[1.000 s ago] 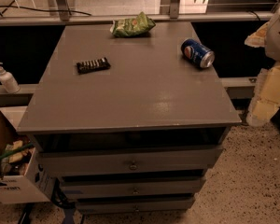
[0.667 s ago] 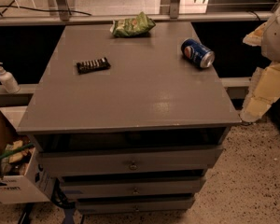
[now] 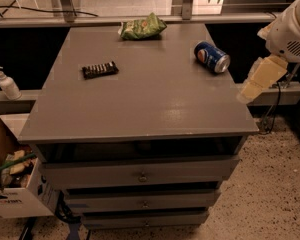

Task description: Pick pepsi can

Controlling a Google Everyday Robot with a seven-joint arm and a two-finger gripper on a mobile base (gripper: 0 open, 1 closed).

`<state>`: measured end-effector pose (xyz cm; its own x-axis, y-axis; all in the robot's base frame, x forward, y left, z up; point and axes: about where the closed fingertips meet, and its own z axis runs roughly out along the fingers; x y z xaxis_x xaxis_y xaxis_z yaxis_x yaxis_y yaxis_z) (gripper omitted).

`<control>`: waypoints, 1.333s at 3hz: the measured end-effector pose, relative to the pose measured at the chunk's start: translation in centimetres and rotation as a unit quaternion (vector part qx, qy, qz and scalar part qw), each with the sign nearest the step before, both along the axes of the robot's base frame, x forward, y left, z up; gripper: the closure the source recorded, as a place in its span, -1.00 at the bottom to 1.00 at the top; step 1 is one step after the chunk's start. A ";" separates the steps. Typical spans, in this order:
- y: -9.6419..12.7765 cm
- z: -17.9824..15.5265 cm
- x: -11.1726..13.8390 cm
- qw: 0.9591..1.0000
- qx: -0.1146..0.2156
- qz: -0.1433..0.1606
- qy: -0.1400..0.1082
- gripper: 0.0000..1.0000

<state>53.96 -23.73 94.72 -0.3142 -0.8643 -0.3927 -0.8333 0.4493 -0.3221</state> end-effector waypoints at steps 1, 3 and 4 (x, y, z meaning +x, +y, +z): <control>-1.7 -1.1 3.8 0.998 0.051 -0.046 -0.005 -1.00; -2.0 -2.4 7.3 0.989 0.124 -0.076 -0.007 -1.00; -0.5 -2.6 8.9 0.988 0.136 -0.067 -0.021 -1.00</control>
Offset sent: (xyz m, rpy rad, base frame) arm 0.1060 -0.0327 -0.0274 0.4049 -0.0278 -0.2352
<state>62.84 -24.26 92.13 -0.3972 -0.6768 -0.6198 -0.7482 0.6299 -0.2083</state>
